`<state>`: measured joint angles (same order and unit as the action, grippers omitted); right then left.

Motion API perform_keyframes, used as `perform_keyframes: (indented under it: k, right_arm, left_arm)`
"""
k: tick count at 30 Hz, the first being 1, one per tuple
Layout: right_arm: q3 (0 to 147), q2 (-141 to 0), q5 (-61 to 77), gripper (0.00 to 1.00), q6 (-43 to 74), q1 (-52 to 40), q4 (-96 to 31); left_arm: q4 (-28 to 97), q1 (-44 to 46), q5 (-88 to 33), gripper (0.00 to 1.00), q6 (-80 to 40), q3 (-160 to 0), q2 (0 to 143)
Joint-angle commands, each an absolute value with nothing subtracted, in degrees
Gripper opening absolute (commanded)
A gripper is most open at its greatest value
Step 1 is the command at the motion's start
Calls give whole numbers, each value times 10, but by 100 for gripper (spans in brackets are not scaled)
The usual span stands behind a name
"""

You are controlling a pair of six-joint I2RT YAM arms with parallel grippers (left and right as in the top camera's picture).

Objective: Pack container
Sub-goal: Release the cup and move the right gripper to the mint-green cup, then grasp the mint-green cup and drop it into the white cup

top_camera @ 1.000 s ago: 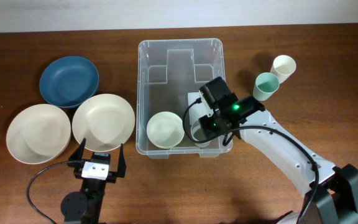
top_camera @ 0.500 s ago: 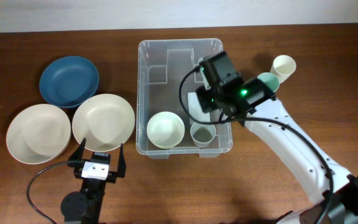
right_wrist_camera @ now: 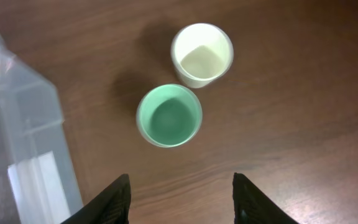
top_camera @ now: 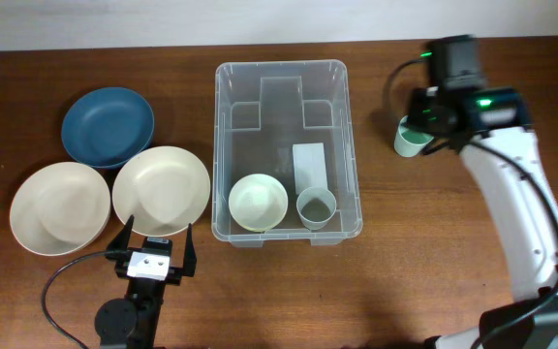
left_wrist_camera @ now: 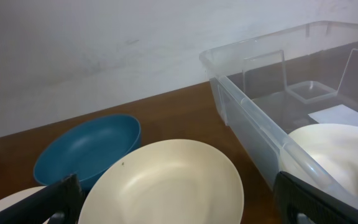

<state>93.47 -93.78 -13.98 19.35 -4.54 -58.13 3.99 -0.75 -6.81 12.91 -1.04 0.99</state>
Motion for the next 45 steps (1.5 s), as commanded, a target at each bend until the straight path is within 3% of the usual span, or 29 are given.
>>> perform_keyframes:
  k: [1, 7, 28, 32, 37, 45]
  right_arm:
    - [930, -956, -88, 49, 222, 11, -580]
    - [929, -1040, -21, 48, 222, 46, -552]
    - [929, -1213, -43, 47, 280, 46, -489]
    - [929, -1221, -43, 35, 280, 47, -490]
    - [929, -1221, -43, 4, 277, 47, -490]
    - [929, -1172, -14, 4, 240, 37, -521]
  left_arm:
    - [39, -5, -64, 99, 138, -5, 6]
    - [39, -5, -64, 100, 138, -5, 6]
    - [39, -5, -64, 100, 138, -5, 6]
    - [39, -5, -64, 100, 138, -5, 6]
    - [39, -5, -64, 100, 138, -5, 6]
    - [39, -5, -64, 99, 138, -5, 6]
